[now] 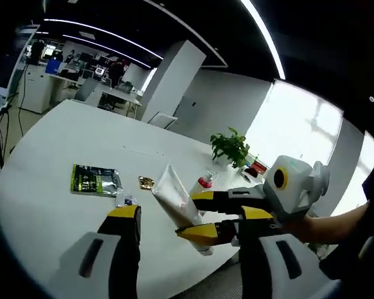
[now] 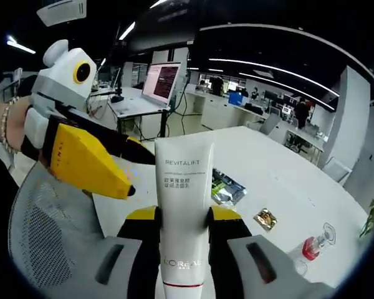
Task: Arrange the skincare products in the storage area until every visible bottle or jar stands upright without overlapping.
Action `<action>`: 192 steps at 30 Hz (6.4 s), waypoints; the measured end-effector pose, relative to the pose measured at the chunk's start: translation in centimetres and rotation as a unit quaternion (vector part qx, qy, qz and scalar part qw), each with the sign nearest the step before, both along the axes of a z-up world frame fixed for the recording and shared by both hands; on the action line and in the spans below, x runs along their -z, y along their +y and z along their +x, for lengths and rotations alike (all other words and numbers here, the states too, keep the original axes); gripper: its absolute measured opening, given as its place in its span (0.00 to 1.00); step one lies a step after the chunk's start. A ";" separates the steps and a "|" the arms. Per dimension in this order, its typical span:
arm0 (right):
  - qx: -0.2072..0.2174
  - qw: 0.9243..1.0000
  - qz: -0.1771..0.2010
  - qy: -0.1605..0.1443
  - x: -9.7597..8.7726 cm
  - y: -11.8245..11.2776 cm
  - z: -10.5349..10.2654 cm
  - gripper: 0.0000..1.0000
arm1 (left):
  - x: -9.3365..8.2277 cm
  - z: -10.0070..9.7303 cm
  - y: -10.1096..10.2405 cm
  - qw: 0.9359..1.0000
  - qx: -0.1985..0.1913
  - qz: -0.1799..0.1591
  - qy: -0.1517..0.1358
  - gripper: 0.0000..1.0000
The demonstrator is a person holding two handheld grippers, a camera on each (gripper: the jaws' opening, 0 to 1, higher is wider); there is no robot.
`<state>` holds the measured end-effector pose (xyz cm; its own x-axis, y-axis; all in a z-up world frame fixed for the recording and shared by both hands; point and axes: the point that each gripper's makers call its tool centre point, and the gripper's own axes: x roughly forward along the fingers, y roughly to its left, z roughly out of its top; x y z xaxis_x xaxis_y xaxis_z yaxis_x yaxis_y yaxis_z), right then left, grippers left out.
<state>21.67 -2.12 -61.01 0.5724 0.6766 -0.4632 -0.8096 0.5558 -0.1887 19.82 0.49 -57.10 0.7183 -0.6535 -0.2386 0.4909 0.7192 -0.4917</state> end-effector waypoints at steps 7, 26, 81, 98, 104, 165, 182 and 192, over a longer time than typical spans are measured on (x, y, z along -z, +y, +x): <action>-0.012 1.000 0.018 -0.002 -0.6 -0.6 -0.8 0.28 | 0.3 0.1 -1.0 1.000 -0.023 -0.004 0.008 0.53; -0.012 0.999 0.052 0.001 -1.4 -2.1 -2.2 0.28 | 0.0 0.0 -3.5 0.999 -0.032 0.008 -0.019 0.20; -0.241 0.933 0.219 0.153 -6.5 -2.2 -5.5 0.26 | -8.9 -1.8 -7.8 0.958 0.260 -0.091 -0.076 0.04; -0.223 0.939 0.236 0.110 -7.2 -2.9 -5.3 0.14 | -9.1 -1.4 -8.3 0.949 0.292 -0.076 -0.095 0.13; -0.218 0.939 0.239 0.116 -7.0 -3.0 -5.2 0.14 | -8.5 -1.3 -8.6 0.947 0.298 -0.022 -0.115 0.16; -0.183 0.977 0.047 0.094 7.3 -4.8 -4.5 0.19 | 7.6 -3.1 -10.4 0.834 0.430 0.336 -0.080 0.16; -0.138 0.982 0.052 0.115 8.2 -5.8 -4.1 0.24 | 8.1 -1.9 -10.9 0.832 0.427 0.342 -0.090 0.15; -0.093 0.985 0.084 0.122 7.9 -7.8 -4.4 0.39 | 8.0 -0.9 -10.8 0.825 0.427 0.352 -0.113 0.15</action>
<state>17.30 -9.93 -68.88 0.3174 0.8380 -0.4440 -0.9097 0.4012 0.1069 18.88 -10.33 -65.06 0.1455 -0.7004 -0.6988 0.9885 0.1318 0.0738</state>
